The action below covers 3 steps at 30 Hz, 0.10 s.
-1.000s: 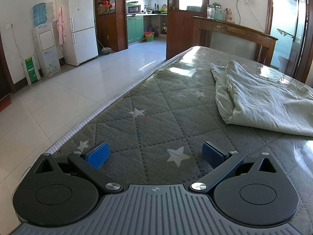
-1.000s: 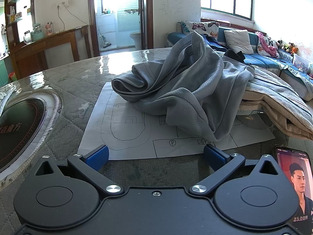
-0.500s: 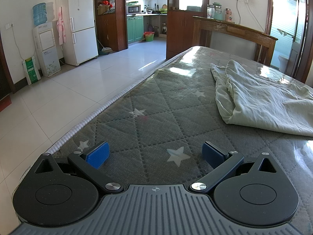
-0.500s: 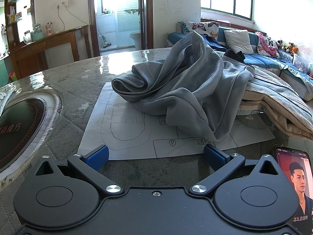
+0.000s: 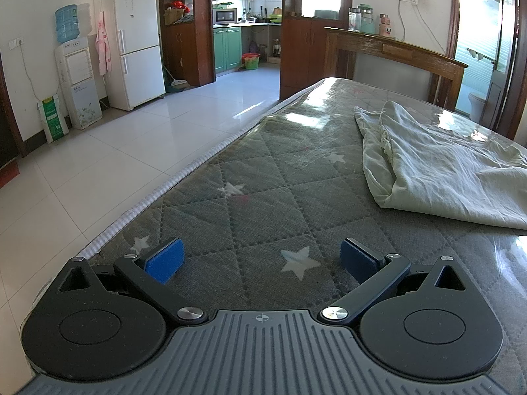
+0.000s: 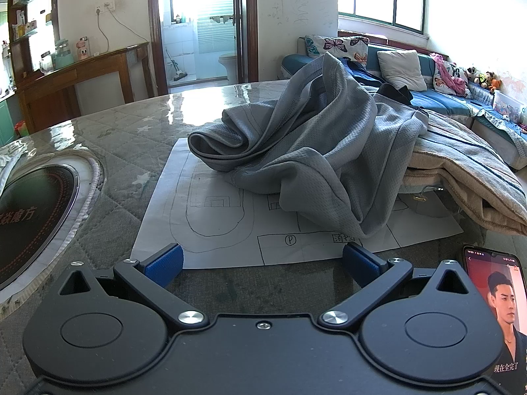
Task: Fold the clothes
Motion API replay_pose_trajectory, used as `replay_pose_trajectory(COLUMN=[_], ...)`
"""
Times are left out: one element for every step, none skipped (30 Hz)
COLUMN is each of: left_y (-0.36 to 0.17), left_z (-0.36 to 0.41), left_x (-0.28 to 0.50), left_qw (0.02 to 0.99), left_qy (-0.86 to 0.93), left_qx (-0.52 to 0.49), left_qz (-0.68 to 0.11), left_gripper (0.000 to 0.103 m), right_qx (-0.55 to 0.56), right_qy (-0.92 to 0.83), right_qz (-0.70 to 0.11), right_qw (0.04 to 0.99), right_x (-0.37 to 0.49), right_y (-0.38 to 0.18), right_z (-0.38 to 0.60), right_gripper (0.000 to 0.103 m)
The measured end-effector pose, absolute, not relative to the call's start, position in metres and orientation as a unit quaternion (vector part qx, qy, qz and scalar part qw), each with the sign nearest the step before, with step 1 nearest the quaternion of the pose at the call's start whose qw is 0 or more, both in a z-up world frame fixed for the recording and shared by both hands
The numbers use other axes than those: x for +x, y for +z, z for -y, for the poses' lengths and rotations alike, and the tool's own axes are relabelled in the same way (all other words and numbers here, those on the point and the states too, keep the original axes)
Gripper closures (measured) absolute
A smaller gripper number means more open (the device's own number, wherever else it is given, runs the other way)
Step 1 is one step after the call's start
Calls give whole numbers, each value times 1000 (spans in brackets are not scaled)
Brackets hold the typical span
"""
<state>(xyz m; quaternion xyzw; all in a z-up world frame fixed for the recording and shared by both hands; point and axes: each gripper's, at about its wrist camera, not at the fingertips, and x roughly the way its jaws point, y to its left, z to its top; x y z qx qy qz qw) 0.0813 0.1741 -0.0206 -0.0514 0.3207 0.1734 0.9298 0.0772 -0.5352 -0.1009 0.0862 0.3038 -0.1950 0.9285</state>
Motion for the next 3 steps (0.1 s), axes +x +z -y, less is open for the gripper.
replay_pose_trajectory(left_y=[-21,-20,-21], left_z=[-174,-174,-174], left_x=[81,81,81], left_qw=[930,930,930], left_qy=[173,173,173], left_qx=[-51,-51,-51], left_qz=[-321,-321,-321], left_gripper=[1,1,1], right_qx=[86,86,86], right_qy=[-195,-195,-195], right_qz=[-304,-304,-304], right_qw=[929,929,929], right_x=[77,77,77], right_y=[-101,-101,-101], right_z=[535,535,535], right_gripper=[0,0,0])
